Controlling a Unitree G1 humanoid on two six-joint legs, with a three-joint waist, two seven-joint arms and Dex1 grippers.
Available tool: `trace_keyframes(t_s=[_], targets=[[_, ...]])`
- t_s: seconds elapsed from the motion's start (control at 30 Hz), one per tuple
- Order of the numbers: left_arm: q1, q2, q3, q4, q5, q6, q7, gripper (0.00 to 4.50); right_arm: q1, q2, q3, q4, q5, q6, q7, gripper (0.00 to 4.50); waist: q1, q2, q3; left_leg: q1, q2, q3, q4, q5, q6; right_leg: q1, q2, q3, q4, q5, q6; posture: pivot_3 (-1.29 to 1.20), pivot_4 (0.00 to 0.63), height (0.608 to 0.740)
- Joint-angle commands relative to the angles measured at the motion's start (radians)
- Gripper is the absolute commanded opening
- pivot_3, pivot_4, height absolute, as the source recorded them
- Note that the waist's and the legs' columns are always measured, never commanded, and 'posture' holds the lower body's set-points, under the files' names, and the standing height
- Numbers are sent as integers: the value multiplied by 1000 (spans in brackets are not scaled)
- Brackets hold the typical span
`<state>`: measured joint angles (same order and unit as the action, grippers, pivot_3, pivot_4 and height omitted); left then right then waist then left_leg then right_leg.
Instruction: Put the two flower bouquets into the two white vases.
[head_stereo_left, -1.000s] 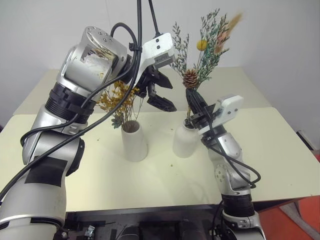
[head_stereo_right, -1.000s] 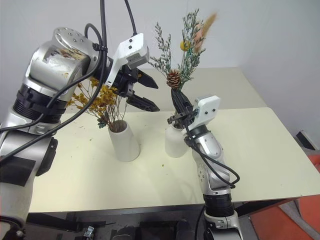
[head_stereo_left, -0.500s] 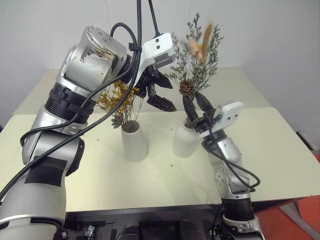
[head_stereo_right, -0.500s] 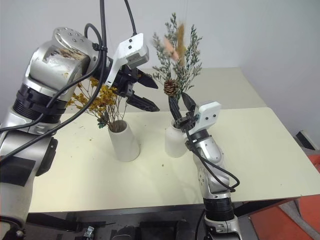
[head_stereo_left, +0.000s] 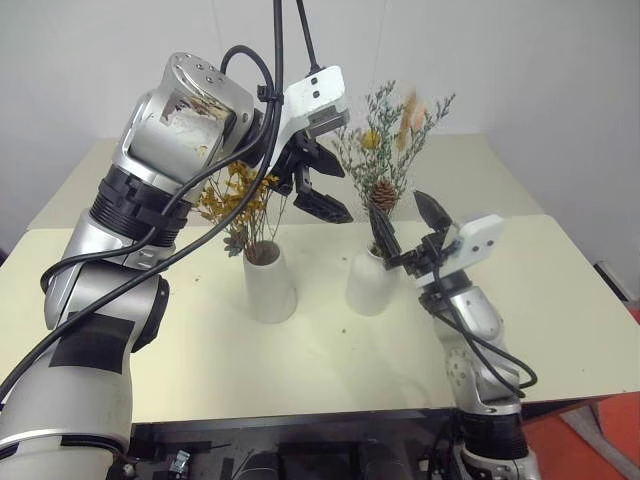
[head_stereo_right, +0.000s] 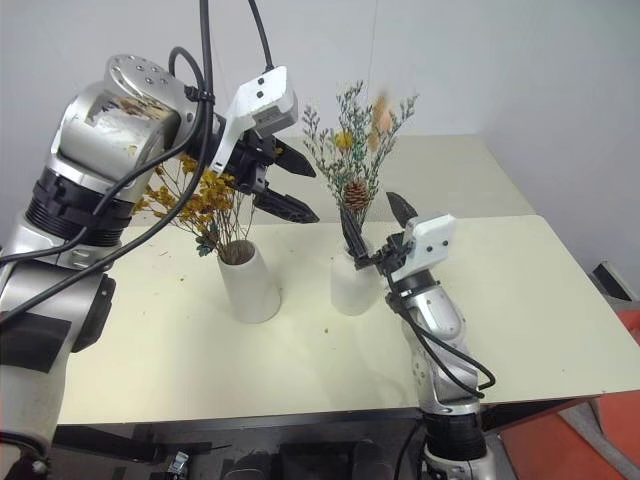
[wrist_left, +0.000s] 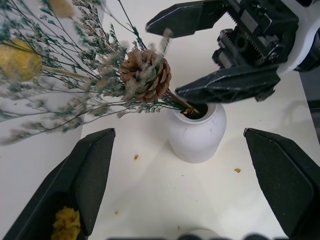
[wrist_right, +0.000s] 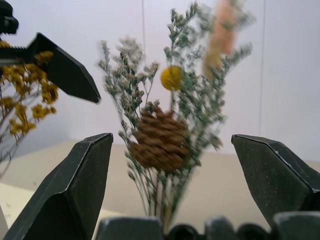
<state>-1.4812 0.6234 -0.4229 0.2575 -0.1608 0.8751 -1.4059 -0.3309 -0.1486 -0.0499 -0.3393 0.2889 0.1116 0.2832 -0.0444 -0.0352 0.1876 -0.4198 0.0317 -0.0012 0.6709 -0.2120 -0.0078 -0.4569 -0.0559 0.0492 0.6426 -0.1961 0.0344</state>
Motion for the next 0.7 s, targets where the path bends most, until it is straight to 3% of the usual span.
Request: trace_keyframes(t_s=[0.03, 0.2, 0.4, 0.7], targets=[[-27, 5, 31, -1, -1, -15, 2, 4500, 25, -48, -38, -102, 51, 44, 23, 4473, -2, 0, 0, 0, 0, 0, 0, 0, 0, 0, 0, 0, 0, 0, 0, 0, 150, 740], [-28, 6, 42, 6, -1, -23, 10, 4500, 67, -154, -126, -152, 162, 148, 56, 4473, 0, 0, 0, 0, 0, 0, 0, 0, 0, 0, 0, 0, 0, 0, 0, 0, 150, 740], [-50, 8, 94, 21, -20, -23, 25, 4500, 38, -190, -149, -118, 187, 168, 64, 4473, -3, 0, 0, 2, 0, 0, 0, 0, 0, 1, 1, 1, 1, 0, 0, 0, 150, 740], [-95, 76, 273, 31, -87, -37, 57, 4500, -9, -241, -166, -39, 203, 171, 136, 4473, -2, 0, 0, 2, 0, 1, 0, 0, 0, 1, 1, 2, 1, 0, 0, 0, 150, 740]])
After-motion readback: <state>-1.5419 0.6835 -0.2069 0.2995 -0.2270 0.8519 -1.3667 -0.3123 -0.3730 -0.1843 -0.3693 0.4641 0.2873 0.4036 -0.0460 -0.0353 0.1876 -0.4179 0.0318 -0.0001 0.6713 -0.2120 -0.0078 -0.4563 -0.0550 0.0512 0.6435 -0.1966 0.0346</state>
